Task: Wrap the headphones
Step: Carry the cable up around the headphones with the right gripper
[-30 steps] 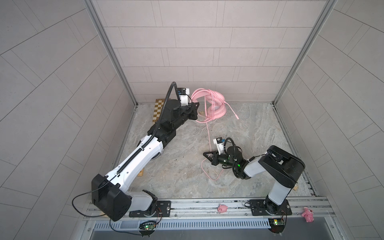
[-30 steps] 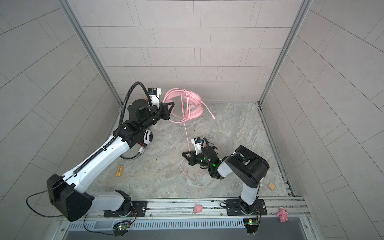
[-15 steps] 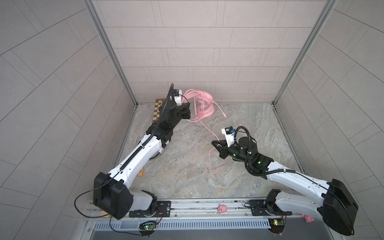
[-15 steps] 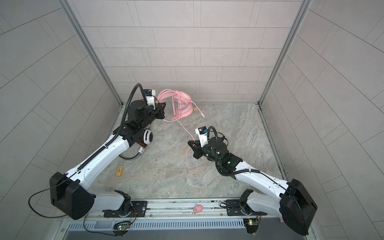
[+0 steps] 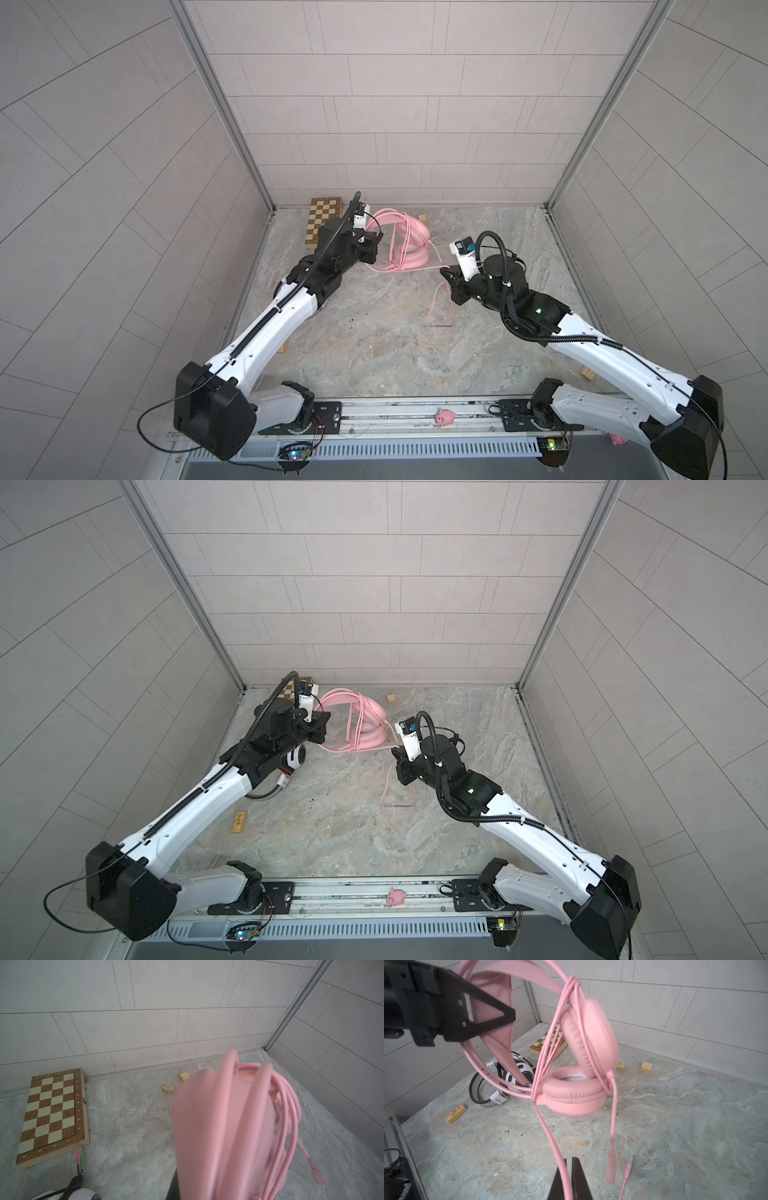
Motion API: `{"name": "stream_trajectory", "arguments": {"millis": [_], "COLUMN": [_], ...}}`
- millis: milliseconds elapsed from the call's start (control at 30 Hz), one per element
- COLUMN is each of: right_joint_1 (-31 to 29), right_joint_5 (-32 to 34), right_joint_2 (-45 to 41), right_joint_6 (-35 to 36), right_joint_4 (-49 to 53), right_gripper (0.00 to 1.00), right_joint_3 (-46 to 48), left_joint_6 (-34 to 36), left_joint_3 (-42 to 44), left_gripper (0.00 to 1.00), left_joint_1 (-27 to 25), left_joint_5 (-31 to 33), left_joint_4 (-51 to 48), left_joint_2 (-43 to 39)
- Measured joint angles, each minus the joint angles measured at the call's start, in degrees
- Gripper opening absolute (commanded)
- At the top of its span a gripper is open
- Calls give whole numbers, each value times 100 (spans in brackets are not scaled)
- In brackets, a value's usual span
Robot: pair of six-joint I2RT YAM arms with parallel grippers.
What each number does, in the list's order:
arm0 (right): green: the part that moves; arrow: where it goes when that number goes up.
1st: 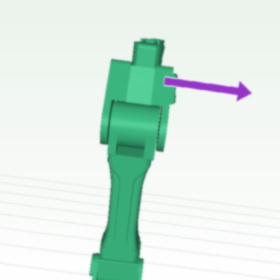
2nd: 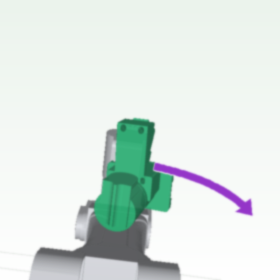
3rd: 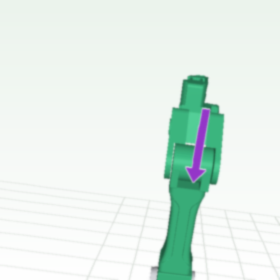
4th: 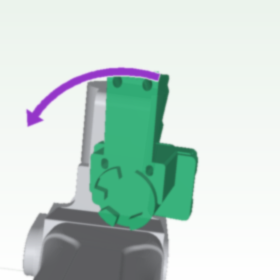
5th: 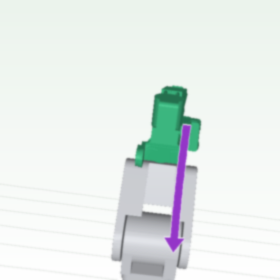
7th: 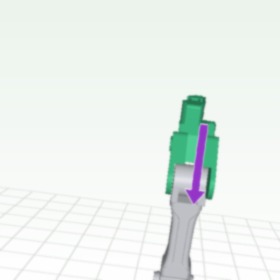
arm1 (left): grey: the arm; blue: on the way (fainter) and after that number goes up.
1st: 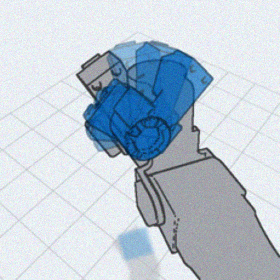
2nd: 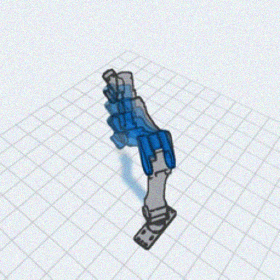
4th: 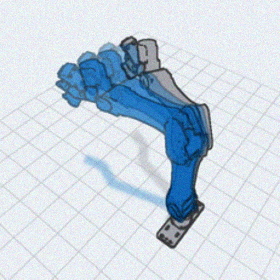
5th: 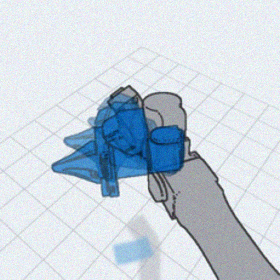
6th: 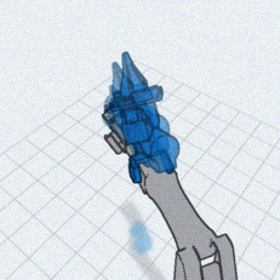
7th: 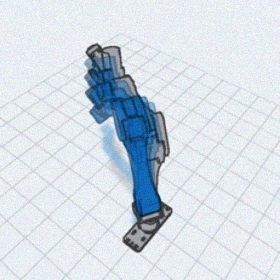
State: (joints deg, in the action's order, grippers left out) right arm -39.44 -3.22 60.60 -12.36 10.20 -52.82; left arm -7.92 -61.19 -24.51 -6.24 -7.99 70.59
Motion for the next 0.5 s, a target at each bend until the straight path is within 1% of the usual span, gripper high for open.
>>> {"name": "stream_trajectory", "arguments": {"millis": [233, 400, 500], "right_joint_1": [-17, -48, -55], "right_joint_5": [863, 1801, 2245], "right_joint_2": [332, 549, 612], "right_joint_6": [686, 1244, 1497], "right_joint_4": [588, 675, 579], "right_gripper": [6, 8, 9], "right_joint_3": [-673, -750, -750], "left_joint_6": [297, 396, 442], "left_joint_3": [22, 22, 22], "left_gripper": [0, 0, 0], "left_joint_1": [-256, -413, -494], "left_joint_5": [-101, -190, -269], "left_joint_4": [-192, -214, -219], "left_joint_2": [-57, -59, -90]}}
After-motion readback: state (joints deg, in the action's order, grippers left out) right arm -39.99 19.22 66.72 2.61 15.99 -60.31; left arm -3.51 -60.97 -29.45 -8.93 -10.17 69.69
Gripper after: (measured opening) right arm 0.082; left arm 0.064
